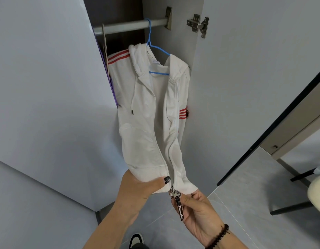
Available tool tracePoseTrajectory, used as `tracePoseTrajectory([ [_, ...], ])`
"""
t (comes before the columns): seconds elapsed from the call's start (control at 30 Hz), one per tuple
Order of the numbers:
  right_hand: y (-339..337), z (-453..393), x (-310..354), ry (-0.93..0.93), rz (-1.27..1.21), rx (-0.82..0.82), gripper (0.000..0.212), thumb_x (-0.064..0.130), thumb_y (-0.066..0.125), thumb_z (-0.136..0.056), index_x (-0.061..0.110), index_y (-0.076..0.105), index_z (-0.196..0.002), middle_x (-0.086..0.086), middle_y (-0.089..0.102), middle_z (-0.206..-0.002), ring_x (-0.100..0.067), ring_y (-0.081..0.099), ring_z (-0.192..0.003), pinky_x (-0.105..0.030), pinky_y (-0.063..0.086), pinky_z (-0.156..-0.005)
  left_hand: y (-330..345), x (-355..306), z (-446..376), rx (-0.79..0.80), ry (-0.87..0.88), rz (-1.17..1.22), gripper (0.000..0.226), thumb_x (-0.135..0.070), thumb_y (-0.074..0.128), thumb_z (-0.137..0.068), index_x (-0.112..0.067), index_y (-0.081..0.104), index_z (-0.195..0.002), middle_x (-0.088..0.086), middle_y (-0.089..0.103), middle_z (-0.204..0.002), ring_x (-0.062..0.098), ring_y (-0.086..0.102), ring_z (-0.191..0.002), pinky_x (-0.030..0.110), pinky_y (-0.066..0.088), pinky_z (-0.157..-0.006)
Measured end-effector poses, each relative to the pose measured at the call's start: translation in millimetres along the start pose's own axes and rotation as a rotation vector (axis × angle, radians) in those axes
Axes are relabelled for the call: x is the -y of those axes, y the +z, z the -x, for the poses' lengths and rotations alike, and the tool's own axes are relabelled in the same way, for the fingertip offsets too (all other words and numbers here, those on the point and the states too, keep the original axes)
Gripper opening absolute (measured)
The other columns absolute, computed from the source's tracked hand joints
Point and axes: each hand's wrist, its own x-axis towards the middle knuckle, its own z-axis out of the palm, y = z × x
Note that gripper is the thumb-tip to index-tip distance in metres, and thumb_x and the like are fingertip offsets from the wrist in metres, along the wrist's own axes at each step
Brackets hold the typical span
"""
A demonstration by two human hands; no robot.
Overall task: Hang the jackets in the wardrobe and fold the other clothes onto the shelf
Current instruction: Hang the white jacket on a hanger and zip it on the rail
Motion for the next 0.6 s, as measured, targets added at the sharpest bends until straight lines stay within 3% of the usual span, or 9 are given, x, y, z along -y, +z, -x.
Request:
tracePoseTrajectory([
  [0.13,4,2,-1,-0.022,-0.017,0.051,0.032,-0.021,0.052,-0.072,-0.011,0.07,-0.096,-0.029,0.069,-0.094,-0.031,0.072,-0.077,-0.032,0.058,-0.062,0,2,3,0.011,0.009,-0.03,0.052,-0.034,0.089,-0.047,-0.033,0.074,-0.096,-0.003,0.075,-0.099,0.014,0.071,-0.096,0.034,0.055,-0.082],
  [0.23,7,1,-2,-0.037,-0.01,0.041,0.031,-0.02,0.053,-0.071,-0.009,0.072,-0.093,-0.029,0.07,-0.092,-0.031,0.072,-0.075,-0.031,0.058,-0.06,0,2,3,0.037,0.009,-0.047,0.05,-0.034,0.089,-0.049,-0.038,0.073,-0.096,-0.004,0.075,-0.099,0.013,0.071,-0.096,0.027,0.056,-0.078],
  [0.4,9,-1,-3,-0.036,0.01,-0.001,0.024,-0.019,0.057,-0.068,-0.014,0.07,-0.088,-0.03,0.069,-0.086,-0.032,0.072,-0.07,-0.033,0.058,-0.058,-8,3,-1,0.093,-0.031,-0.083,0.05,-0.029,0.09,-0.055,-0.028,0.073,-0.102,-0.005,0.075,-0.101,0.012,0.07,-0.097,0.018,0.055,-0.073],
  [0.6,6,-4,-5,-0.061,0.125,-0.123,0.022,-0.018,0.062,-0.06,-0.005,0.073,-0.073,-0.024,0.07,-0.074,-0.027,0.07,-0.06,-0.028,0.056,-0.051,-13,1,-1,0.172,-0.074,-0.174,0.039,-0.021,0.086,-0.062,-0.03,0.073,-0.098,-0.009,0.075,-0.099,0.006,0.07,-0.093,0.013,0.053,-0.071],
])
